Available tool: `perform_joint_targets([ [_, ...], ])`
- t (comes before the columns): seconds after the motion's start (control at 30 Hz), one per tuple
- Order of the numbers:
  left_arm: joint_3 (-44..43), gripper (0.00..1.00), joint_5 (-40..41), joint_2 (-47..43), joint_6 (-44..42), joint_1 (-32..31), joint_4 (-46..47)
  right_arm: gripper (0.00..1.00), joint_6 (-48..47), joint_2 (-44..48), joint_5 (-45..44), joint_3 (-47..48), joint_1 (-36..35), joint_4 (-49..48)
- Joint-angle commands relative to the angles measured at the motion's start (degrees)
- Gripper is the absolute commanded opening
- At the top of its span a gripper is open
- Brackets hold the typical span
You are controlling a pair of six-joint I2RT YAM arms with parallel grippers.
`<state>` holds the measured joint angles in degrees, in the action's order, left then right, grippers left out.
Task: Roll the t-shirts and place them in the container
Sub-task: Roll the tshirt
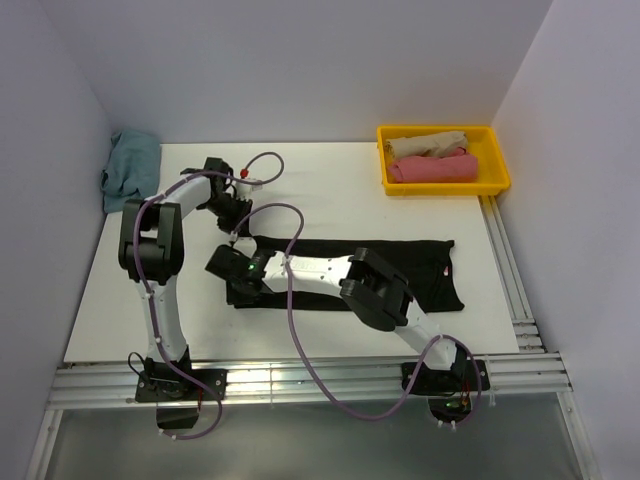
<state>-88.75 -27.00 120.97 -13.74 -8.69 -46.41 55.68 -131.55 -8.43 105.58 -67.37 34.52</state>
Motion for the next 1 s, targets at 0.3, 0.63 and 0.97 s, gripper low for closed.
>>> perform_joint_targets([
  [0.3, -0.2, 0.47, 2.0, -5.7, 1.3, 0.0, 1.8, 0.07, 2.5, 10.8, 4.7, -11.9, 2.3, -17.8],
  [0.63, -2.4, 0.59, 0.0, -7.7, 2.0, 1.8, 1.4, 0.04, 6.6, 15.2, 7.4, -21.1, 3.9, -26.9],
  [0.97, 1.8, 0.61, -0.1, -6.4, 0.9, 4.6, 2.7, 0.01, 9.9, 18.1, 6.7, -28.1, 4.8, -29.9],
])
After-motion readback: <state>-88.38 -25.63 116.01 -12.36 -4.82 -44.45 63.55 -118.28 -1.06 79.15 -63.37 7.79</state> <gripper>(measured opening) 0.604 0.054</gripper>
